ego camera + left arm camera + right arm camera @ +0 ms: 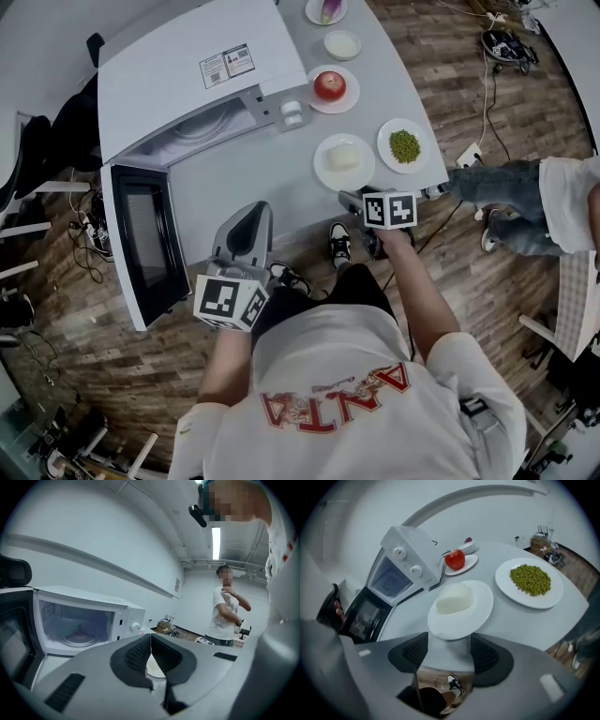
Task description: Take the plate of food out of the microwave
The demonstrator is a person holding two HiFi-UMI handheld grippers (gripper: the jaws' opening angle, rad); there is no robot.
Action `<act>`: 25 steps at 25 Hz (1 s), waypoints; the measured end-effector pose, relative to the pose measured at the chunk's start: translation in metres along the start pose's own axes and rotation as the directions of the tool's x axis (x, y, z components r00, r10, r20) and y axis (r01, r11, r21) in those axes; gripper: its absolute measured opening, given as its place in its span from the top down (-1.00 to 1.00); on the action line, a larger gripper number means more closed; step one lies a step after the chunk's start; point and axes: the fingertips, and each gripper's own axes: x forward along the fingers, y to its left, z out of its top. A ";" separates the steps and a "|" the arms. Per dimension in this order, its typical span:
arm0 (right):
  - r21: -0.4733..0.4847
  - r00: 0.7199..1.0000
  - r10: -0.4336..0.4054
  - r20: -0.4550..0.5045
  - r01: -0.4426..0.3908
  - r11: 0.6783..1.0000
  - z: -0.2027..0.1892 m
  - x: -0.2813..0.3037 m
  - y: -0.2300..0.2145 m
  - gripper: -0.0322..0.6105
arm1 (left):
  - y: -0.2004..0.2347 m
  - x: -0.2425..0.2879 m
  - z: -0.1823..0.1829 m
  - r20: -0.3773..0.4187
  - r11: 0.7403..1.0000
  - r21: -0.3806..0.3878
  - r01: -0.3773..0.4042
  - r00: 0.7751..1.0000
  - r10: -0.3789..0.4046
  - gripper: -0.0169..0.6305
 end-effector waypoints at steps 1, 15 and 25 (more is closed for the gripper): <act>-0.042 1.000 -0.018 -0.019 0.017 0.999 -0.003 0.001 -0.001 0.11 | 0.001 -0.001 -0.001 0.003 1.000 0.001 -0.001 1.000 0.001 0.91; -0.186 0.996 -0.092 0.020 0.094 0.978 0.002 -0.017 0.009 0.55 | 0.009 -0.007 0.011 0.042 1.000 0.007 -0.013 0.999 0.013 0.91; -0.330 0.934 0.064 0.350 0.059 0.942 0.091 -0.095 0.096 0.89 | 0.018 -0.024 0.047 0.118 0.999 0.023 -0.036 0.992 0.033 0.91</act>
